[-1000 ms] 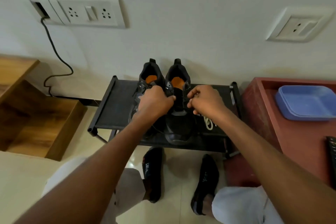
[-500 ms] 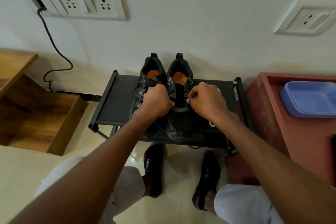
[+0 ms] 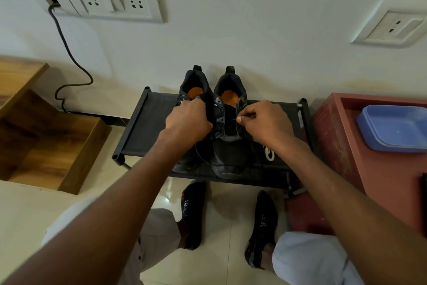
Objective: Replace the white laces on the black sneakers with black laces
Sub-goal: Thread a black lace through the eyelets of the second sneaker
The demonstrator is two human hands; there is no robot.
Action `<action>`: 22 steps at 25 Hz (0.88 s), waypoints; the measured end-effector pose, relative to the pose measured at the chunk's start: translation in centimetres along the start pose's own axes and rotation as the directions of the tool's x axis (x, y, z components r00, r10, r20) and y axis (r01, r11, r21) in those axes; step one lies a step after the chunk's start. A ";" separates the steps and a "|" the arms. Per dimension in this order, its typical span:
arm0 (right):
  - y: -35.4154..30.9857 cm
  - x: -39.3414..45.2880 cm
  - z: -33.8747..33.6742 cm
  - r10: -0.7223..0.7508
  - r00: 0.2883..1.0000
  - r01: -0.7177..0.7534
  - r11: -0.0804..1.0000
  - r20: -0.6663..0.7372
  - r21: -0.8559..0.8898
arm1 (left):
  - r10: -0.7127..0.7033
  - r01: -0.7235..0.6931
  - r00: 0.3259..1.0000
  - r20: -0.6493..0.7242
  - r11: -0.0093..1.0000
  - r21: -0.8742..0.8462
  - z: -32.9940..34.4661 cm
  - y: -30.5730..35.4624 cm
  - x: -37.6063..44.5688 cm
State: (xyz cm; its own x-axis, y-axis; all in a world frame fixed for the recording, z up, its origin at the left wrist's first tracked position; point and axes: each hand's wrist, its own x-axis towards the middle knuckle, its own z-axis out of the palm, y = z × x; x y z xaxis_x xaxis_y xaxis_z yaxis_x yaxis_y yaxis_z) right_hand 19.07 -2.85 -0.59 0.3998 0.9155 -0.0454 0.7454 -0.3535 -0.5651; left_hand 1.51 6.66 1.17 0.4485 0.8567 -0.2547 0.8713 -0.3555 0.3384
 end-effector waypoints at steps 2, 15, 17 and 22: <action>-0.2 0.1 0.2 -0.002 1.000 0.001 1.000 0.032 0.022 | 0.021 -0.017 0.999 -0.035 0.995 0.099 -0.4 -0.3 -0.4; -1.4 -0.5 3.0 0.011 0.999 -0.013 0.998 -0.034 -0.067 | 0.364 -0.363 0.919 0.153 0.931 -0.038 -0.9 0.0 0.2; -1.4 -0.3 3.3 0.032 0.999 -0.032 0.999 0.008 -0.024 | 0.368 -0.363 0.920 0.138 0.930 -0.056 -0.6 -0.4 0.5; -1.4 -0.1 3.6 0.092 0.995 -0.098 0.985 0.050 0.142 | 0.313 -0.299 0.947 0.072 0.941 -0.159 0.0 -0.8 0.9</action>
State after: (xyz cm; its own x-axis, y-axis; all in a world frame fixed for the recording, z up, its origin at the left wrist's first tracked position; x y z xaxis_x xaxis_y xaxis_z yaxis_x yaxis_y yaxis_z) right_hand 16.05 -1.80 -2.70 0.4396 0.8875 -0.1382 0.6193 -0.4109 -0.6691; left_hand 1.21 7.66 0.64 0.7119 0.6730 -0.2007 0.6540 -0.5312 0.5386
